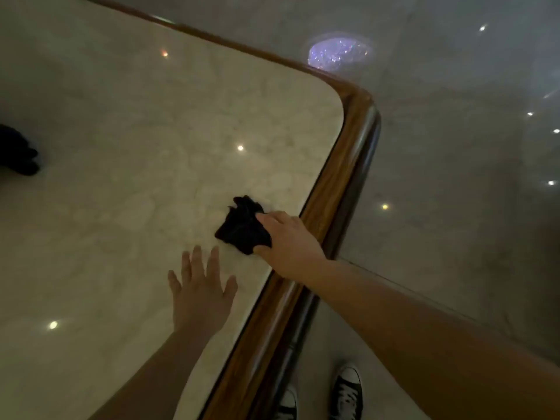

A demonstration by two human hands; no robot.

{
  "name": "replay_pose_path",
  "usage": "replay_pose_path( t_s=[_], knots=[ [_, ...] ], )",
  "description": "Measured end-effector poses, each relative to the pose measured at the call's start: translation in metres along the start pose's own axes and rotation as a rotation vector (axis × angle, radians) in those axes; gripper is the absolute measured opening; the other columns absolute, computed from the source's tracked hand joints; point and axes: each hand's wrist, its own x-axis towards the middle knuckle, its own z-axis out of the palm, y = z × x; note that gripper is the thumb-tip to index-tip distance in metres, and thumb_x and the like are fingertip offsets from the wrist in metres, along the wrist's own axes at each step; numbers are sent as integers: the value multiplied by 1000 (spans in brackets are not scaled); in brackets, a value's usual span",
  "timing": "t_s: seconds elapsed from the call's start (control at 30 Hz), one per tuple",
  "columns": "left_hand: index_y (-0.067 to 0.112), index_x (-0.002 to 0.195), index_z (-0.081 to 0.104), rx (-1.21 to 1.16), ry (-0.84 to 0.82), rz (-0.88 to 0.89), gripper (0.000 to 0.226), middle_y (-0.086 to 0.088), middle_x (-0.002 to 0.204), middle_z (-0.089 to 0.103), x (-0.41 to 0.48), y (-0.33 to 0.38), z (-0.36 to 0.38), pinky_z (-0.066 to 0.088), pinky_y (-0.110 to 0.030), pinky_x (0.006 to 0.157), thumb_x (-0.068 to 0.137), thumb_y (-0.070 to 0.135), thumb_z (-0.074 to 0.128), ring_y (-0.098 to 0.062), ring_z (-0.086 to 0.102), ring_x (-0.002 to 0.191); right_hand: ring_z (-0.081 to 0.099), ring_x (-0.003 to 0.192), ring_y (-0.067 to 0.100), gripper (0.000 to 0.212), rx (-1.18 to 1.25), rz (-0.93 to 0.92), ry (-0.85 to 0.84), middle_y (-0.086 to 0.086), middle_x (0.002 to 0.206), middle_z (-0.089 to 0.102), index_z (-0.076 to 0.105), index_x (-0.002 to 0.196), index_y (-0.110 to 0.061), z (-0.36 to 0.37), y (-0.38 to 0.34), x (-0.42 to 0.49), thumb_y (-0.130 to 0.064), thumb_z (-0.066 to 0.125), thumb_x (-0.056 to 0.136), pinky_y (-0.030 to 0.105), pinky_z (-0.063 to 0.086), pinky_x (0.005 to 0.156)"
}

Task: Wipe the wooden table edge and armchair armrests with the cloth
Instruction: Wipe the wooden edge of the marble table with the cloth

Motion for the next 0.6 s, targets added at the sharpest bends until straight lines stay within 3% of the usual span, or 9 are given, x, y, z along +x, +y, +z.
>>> replay_pose_path(
  t_s=[0.07,0.17,0.3,0.37,0.47,0.6],
  knots=[
    [24,157,7,-55,-2,-70,75,-15,164,8,10,-2,17,15,-65,114,93,64,15,-38,5,150,15,148,31,73,-42,-9,-11,-3,167,10,13,157,-34,15,0,24,-46,53,98,49,35,113],
    [11,154,24,-20,58,16,80,-28,157,24,19,-6,49,19,-75,103,92,62,22,-51,20,143,0,151,34,78,-165,-78,-10,-3,168,-7,4,156,-40,36,3,53,-49,54,97,54,23,118],
    [9,154,17,18,108,-4,83,-30,157,21,24,-6,68,10,-77,105,91,63,24,-51,13,145,-11,151,38,80,-262,-135,-14,1,168,-12,4,155,-45,58,4,80,-55,55,94,59,0,121],
    [13,155,15,2,120,-17,82,-27,159,19,26,-8,72,7,-74,107,92,65,22,-48,11,147,-7,152,39,70,-329,-137,-66,2,169,-8,14,155,-42,67,8,86,-51,52,97,59,4,120],
    [17,156,15,-22,113,-30,82,-23,160,18,27,-6,72,7,-73,108,92,69,20,-44,9,148,12,145,45,46,-437,-200,-17,8,166,13,42,144,-32,71,14,82,-36,54,99,59,23,113],
    [18,155,18,-30,96,-44,84,-21,161,17,26,-6,69,10,-73,109,91,71,17,-43,9,149,34,120,42,33,-402,-200,43,12,147,33,52,129,-26,65,18,73,-21,54,97,52,39,96]
  ],
)
